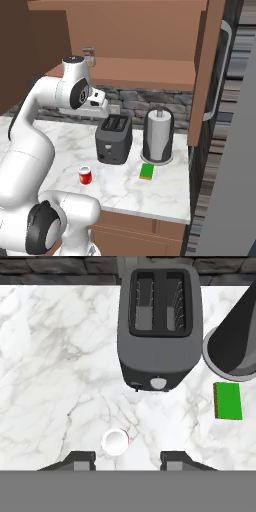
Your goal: Restock the canned food cabinet by taking the new fresh canned food from the counter and placing it in the cabinet. Then, take the old canned food from the cabinet and place it on the counter.
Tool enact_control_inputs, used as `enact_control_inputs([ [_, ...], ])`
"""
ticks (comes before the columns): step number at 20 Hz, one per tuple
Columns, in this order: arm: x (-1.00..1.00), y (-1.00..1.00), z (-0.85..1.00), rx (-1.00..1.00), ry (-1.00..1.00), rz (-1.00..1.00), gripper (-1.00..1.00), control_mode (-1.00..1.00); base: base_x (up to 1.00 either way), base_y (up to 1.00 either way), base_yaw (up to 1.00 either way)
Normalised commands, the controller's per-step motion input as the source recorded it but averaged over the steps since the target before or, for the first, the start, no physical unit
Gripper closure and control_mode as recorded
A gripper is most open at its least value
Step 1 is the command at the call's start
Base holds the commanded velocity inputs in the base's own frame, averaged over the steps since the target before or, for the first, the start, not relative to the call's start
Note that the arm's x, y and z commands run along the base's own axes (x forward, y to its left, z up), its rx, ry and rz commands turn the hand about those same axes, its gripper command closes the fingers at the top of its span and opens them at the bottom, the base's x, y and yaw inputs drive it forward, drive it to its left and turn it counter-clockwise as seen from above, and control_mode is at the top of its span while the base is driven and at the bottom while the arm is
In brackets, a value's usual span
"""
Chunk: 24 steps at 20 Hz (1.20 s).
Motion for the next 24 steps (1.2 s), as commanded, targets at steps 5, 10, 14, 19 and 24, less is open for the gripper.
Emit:
enact_control_inputs([
  [5, -0.3, 0.0, -0.12, 0.0, 0.0, 0.0, -1.0, -1.0, 0.0, 0.0, 0.0],
  [10, -0.42, 0.0, -0.71, 0.0, 0.0, 0.0, -1.0, -1.0, 0.0, 0.0, 0.0],
  [14, -0.12, 0.0, -0.78, 0.0, 0.03, 0.0, -1.0, -1.0, 0.0, 0.0, 0.0],
  [19, 0.0, 0.13, -0.67, 0.0, 0.08, 0.0, -1.0, -1.0, 0.0, 0.0, 0.0],
  [24, 0.0, 0.1, -0.49, 0.0, 0.08, 0.0, -1.0, -1.0, 0.0, 0.0, 0.0],
])
